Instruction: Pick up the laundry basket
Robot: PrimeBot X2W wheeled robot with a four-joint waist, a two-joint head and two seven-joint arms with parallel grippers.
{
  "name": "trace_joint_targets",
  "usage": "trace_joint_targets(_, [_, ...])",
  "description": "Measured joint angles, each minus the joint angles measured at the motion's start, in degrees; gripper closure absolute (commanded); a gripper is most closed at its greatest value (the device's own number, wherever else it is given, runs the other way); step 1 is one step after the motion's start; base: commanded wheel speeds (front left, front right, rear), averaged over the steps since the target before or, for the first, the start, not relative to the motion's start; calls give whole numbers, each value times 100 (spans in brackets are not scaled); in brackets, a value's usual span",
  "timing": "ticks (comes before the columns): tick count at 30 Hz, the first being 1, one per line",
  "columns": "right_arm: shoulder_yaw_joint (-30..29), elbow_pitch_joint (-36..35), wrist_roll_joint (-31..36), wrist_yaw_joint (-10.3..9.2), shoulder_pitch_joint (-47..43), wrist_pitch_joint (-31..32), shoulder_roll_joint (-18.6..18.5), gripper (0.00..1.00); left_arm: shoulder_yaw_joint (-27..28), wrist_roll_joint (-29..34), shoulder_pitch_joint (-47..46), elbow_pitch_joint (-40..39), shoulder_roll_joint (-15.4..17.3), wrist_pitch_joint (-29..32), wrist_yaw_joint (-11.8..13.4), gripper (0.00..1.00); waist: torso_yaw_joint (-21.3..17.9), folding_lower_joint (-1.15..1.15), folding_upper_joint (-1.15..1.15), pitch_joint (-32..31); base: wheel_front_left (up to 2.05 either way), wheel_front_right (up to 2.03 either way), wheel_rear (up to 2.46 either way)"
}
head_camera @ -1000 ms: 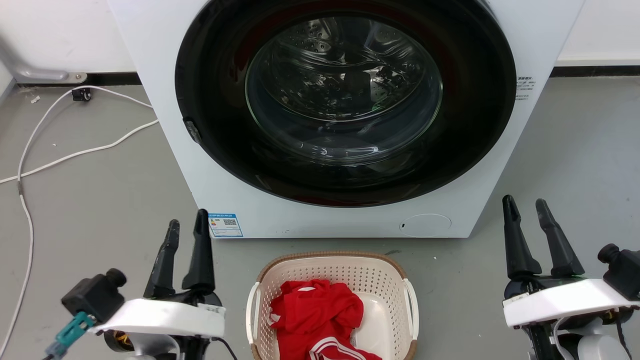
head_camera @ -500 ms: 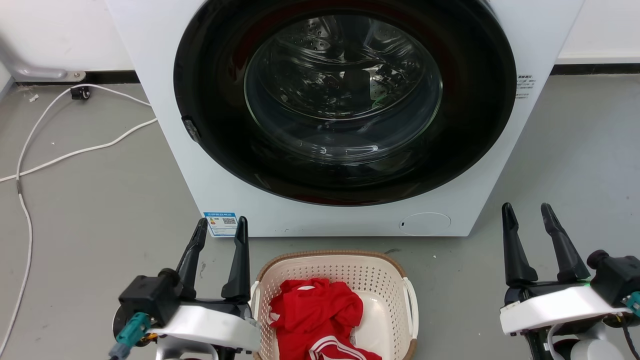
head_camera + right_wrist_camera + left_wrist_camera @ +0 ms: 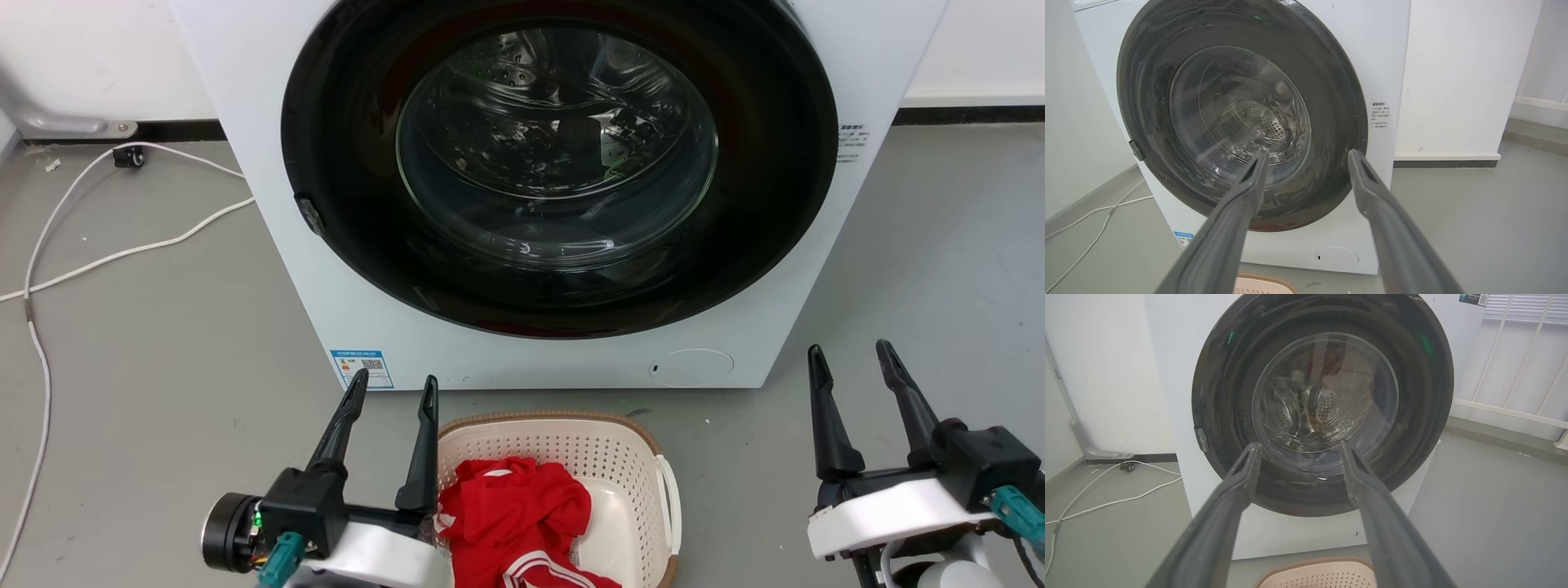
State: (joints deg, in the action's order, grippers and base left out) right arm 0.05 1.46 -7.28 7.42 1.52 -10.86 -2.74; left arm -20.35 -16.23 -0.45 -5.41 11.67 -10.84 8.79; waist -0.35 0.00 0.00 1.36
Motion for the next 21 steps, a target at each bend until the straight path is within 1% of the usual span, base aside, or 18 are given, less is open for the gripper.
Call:
trace_joint_targets(4, [15,5,257,1,-25,-52,0,0,-127,130,-7,27,37,-53,85,0,0,0,0,-7,0,0,0])
trace_joint_targets(9, [44,-7,548,8,-34,-120,0,0,-230,298,-7,59,69,-107,114,0,-3,0,0,-13,0,0,0])
trace_joint_targets(12, [55,-15,650,8,-41,-133,-1,0,-203,286,5,60,14,-152,100,0,-4,0,0,-13,0,0,0])
trace_joint_targets(15, [67,-19,535,8,-70,-178,-1,0,-15,119,93,63,-159,-193,-3,0,-4,0,0,-12,0,0,0])
trace_joint_targets(21, [38,127,66,8,-102,-245,-2,0,477,114,266,155,-485,-253,-396,0,-7,0,0,21,0,0,0])
